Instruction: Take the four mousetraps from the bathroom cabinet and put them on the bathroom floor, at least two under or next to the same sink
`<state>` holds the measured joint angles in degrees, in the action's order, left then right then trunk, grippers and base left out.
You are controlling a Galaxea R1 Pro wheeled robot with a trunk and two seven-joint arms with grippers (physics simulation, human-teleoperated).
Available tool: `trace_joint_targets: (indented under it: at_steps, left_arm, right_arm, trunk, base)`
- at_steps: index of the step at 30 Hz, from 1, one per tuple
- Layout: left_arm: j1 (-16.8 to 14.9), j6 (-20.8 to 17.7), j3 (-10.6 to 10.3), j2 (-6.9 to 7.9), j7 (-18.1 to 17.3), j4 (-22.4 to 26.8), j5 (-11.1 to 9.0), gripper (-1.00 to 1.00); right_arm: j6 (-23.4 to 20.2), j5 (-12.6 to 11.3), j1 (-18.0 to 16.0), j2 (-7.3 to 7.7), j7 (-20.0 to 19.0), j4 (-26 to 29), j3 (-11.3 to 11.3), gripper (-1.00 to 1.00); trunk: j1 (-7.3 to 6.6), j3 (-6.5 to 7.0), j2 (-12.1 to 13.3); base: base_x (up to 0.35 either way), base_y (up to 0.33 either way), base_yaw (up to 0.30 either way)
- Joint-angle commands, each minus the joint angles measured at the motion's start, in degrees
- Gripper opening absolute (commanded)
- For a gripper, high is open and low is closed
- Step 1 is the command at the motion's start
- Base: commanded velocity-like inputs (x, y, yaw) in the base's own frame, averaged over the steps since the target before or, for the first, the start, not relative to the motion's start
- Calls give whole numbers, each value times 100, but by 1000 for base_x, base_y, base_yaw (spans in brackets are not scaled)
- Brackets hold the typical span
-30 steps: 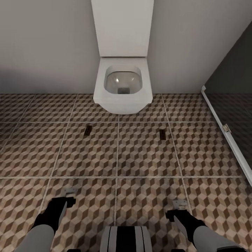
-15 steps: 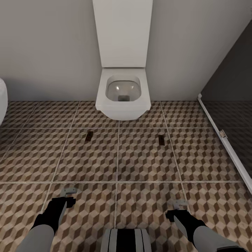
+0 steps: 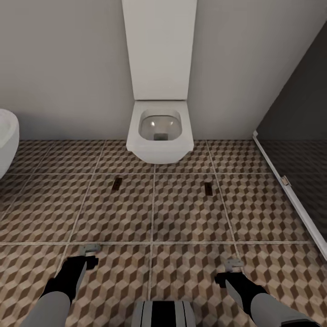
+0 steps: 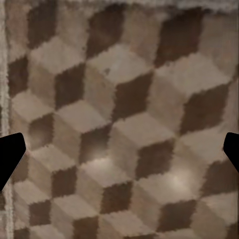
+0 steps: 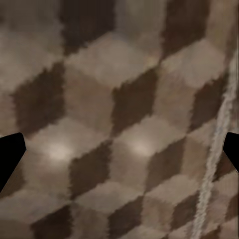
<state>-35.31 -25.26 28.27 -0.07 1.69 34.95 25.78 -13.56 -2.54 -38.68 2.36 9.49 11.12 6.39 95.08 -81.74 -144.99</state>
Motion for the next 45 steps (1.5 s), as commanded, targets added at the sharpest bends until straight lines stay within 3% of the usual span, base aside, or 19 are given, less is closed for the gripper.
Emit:
trace_joint_targets:
  at_steps: [1, 45]
  left_arm:
    - [-2, -22, 6, -2, 7, 3, -3, 100]
    - [-2, -22, 8, 20, 7, -46, -3, 100]
  right_arm:
    - [-41, -28, -1, 3, 23, 13, 47, 100]
    - [78, -22, 1, 9, 50, 13, 49, 100]
  trunk:
    - [-3, 19, 0]
    - [-117, 994, 59]
  base:
    - [0, 0, 0]
    - [0, 0, 0]
